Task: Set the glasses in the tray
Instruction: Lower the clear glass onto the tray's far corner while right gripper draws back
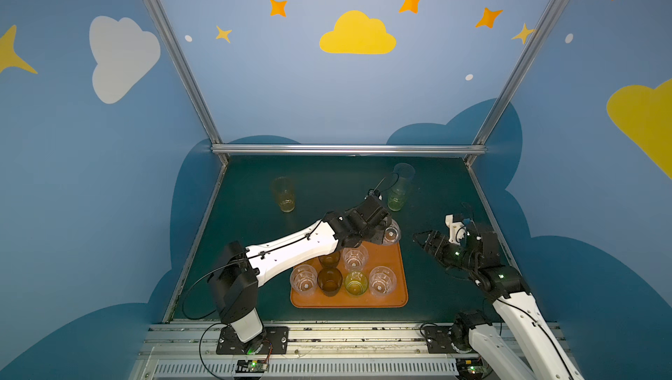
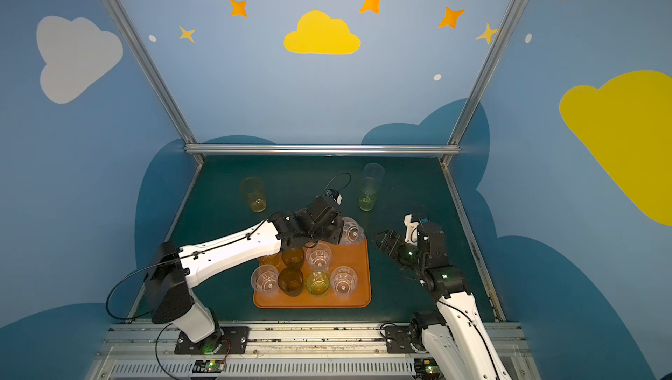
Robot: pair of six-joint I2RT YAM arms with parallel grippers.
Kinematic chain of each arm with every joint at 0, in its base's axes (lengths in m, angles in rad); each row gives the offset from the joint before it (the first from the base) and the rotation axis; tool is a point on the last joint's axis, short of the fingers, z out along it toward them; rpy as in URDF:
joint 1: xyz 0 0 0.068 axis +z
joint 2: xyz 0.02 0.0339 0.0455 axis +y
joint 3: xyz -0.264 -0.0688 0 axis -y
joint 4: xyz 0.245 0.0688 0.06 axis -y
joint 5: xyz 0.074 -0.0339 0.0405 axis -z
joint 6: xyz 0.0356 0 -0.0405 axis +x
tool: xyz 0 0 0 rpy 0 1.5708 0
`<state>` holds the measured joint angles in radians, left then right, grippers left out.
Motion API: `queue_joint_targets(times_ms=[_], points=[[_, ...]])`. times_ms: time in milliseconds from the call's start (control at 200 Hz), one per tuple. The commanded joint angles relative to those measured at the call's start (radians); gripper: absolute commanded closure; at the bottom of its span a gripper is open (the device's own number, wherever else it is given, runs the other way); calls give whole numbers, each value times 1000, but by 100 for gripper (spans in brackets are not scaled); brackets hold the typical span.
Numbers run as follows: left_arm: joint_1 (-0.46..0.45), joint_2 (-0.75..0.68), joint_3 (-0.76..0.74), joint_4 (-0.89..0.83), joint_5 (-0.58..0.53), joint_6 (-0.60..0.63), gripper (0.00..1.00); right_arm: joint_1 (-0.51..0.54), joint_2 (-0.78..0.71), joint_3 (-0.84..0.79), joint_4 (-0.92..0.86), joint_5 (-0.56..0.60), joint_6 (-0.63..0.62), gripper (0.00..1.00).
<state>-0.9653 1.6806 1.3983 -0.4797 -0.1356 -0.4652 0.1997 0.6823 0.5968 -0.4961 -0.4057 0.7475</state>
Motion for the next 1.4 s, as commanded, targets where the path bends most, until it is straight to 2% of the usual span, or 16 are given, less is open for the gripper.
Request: queue_joint_targets(times_ms=[0,411,1397], points=[[-2,7,17,-28,-17,16,96,-3,0,22,-42,29,-40,16],[-16,37,-8,-50,34,-2,96,-6,-8,-3,-54,51,-37,16],[-58,123,24,-130,-14,-24,94,-13,-76,-54,-72,61,-10,16]])
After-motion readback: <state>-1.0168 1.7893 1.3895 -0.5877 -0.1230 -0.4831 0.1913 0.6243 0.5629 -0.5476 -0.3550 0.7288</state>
